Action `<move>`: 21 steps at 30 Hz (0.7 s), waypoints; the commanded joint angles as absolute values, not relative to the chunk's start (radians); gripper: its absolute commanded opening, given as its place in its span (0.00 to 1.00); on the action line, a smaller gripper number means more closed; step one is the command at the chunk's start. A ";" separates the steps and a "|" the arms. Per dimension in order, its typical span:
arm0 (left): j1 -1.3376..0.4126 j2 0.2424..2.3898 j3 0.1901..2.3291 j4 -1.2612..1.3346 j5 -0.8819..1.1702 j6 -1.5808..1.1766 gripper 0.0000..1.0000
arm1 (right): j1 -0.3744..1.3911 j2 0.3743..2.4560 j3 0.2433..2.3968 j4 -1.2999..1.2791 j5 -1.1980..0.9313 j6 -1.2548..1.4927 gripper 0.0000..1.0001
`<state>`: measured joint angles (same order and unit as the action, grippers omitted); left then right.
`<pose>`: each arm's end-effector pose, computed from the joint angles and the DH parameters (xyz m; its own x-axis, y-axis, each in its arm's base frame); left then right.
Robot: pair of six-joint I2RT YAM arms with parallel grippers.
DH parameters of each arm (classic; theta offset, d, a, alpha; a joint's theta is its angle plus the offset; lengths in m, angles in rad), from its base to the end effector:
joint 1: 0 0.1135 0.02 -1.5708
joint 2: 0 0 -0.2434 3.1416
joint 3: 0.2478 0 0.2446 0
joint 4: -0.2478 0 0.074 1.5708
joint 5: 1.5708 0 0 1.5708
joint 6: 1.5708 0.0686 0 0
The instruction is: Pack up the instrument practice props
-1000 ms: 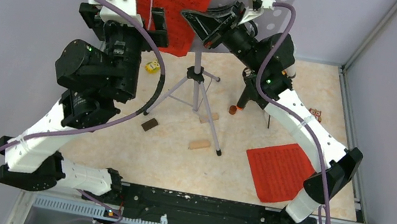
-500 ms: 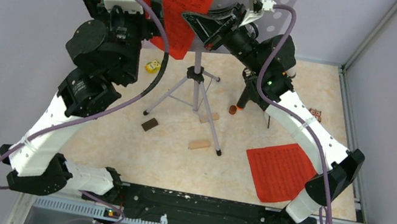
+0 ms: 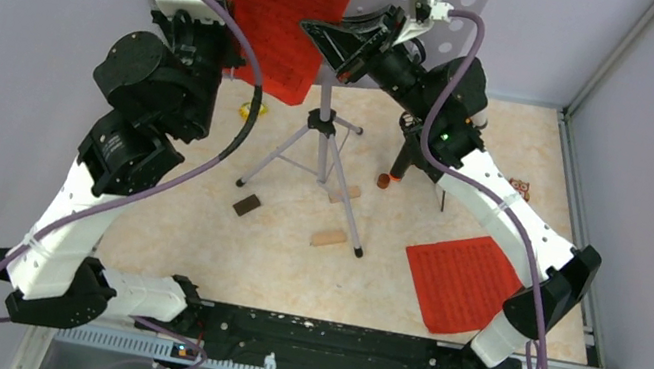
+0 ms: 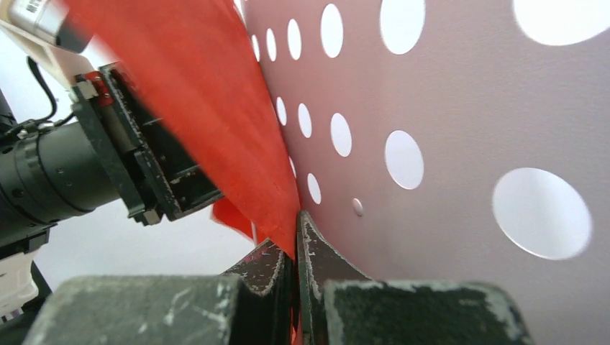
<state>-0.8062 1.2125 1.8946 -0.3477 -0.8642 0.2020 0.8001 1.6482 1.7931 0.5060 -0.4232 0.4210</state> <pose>0.1712 -0.1031 0.5764 0.2168 -0.0378 -0.9755 -0.0738 0.9958 -0.0550 0.2399 0.2875 0.5325 0.0249 0.5605 -0.8278 -0.9772 0.1881 0.0980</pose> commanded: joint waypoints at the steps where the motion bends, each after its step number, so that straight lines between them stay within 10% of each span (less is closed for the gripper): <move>1: -0.808 1.197 1.868 -0.325 -0.744 0.183 0.25 | 0.798 1.578 1.779 0.511 -0.407 0.386 0.00; 21: -0.808 1.102 1.802 -0.310 -0.505 0.201 0.29 | 0.798 1.357 1.605 0.409 -0.207 0.202 0.00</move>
